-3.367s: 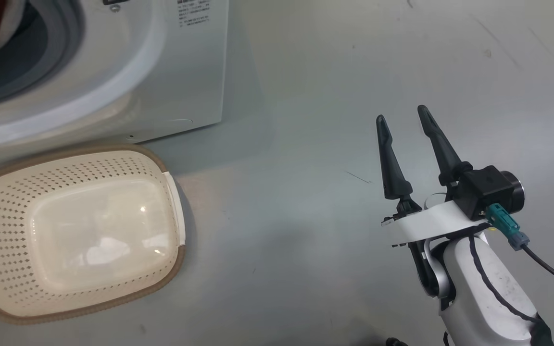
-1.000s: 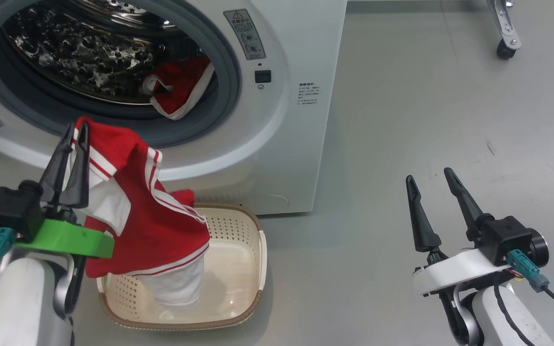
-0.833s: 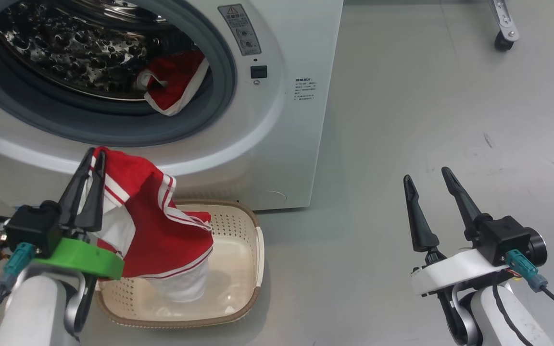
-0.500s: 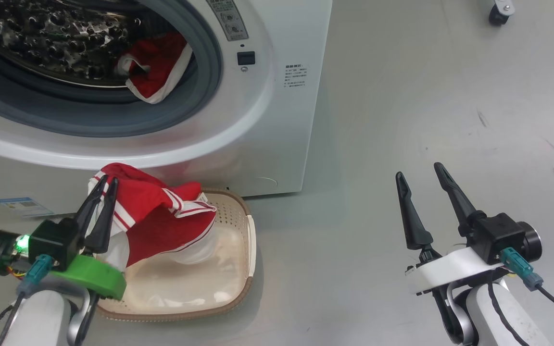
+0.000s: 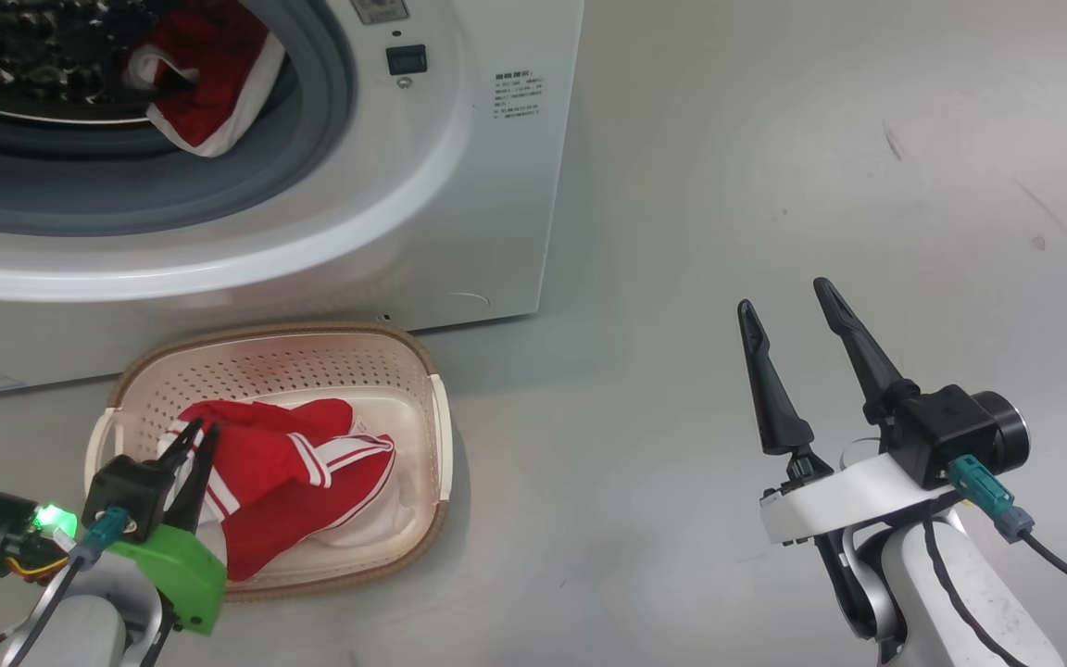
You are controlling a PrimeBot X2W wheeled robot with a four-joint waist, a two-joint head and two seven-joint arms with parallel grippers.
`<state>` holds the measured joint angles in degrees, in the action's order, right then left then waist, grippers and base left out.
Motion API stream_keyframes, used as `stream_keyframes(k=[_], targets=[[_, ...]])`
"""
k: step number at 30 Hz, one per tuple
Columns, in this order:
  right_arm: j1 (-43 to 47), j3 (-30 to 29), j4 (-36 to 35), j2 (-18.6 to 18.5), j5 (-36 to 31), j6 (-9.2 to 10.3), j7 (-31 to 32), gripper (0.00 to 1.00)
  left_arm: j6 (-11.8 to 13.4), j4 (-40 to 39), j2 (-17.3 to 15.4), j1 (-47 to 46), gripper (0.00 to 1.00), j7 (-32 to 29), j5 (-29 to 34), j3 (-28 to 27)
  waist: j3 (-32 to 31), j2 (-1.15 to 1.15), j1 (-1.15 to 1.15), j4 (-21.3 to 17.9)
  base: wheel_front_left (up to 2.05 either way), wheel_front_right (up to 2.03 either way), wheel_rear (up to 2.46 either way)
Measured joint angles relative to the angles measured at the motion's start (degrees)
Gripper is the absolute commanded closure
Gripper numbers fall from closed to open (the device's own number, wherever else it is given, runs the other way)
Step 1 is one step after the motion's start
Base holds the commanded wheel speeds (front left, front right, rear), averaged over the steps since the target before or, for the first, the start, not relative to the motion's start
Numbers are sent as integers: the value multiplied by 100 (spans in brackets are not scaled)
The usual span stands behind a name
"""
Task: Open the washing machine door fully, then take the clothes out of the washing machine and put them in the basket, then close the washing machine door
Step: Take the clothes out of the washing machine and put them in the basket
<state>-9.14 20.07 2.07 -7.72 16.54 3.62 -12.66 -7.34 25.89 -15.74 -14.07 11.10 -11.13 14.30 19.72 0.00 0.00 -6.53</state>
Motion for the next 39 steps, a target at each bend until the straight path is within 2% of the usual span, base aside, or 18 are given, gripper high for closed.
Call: stream_keyframes(k=[20, 26, 32, 33, 34, 35, 39], targets=[[-282, 67, -215, 172, -111, 64, 24, 0, -1, 1279, -200, -1018, 100, -602, -113, 131, 1078, 0, 0, -618, 0, 0, 0], [-387, 88, -213, 241, -111, 66, -26, 0, -1, 1627, -242, -1217, 100, -608, -149, 115, 1324, 0, 0, -792, 0, 0, 0], [-387, -30, -197, 243, -111, 158, -34, 0, -1, 1939, -222, -1479, 100, -578, -245, 36, 1498, 0, 0, -907, 0, 0, 0], [-387, -36, -190, 243, -111, 158, -34, 0, -1, 1993, -218, -1499, 95, -566, -245, 40, 1514, 0, 0, -916, 0, 0, 0], [-387, -42, -188, 243, -112, 158, -35, 0, -1, 2030, -214, -1508, 52, -544, -245, 43, 1525, 0, 0, -921, 0, 0, 0], [-387, -49, -183, 243, -112, 158, -44, 0, -1, 2079, -207, -1519, 0, -519, -249, 38, 1531, 0, 0, -922, 0, 0, 0], [-387, -113, -141, 242, -124, 169, -78, 0, -1, 2316, -67, -1546, 0, -515, -372, 165, 1507, 0, 0, -889, 0, 0, 0]])
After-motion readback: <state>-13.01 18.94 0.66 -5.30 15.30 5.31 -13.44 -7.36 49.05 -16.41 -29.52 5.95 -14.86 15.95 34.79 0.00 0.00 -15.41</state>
